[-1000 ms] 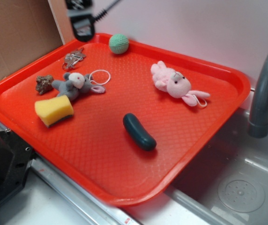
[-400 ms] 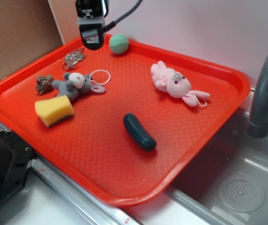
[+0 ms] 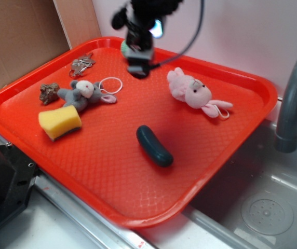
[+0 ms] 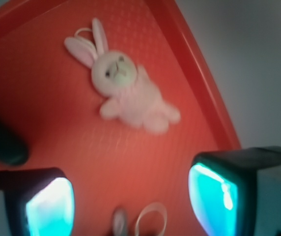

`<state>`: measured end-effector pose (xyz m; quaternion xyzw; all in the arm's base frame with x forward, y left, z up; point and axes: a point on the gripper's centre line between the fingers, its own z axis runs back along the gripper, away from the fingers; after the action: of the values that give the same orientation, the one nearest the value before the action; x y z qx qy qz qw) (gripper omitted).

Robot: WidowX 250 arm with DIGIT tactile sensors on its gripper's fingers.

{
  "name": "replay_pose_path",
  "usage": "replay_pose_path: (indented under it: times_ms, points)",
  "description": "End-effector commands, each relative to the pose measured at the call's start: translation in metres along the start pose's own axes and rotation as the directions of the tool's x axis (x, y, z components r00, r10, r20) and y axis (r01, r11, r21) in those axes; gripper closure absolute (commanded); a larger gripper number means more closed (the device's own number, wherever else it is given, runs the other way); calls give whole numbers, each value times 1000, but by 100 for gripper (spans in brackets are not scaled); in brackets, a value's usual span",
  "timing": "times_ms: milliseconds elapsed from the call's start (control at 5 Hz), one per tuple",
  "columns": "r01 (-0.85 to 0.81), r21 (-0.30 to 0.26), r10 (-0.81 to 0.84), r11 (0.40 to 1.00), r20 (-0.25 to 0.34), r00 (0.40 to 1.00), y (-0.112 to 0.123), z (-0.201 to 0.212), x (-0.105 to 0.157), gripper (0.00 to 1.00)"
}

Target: Grab the pink bunny.

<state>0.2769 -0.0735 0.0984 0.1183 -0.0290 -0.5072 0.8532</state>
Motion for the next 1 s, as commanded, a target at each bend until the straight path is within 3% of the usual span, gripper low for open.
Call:
replay_pose_path:
  times_ms: [0,200,400,600,800]
  points:
    - [159,-22,-158,987,60,986,8,-34,37,0]
    - [222,-120,-211,968,94,973,-3,-60,48,0]
    - [223,-149,-209,963,102,973,-5,-61,49,100]
    - [200,-161,-192,966,65,979,-3,-56,52,100]
    - [117,-80,-118,990,-1,993,-2,-8,33,100]
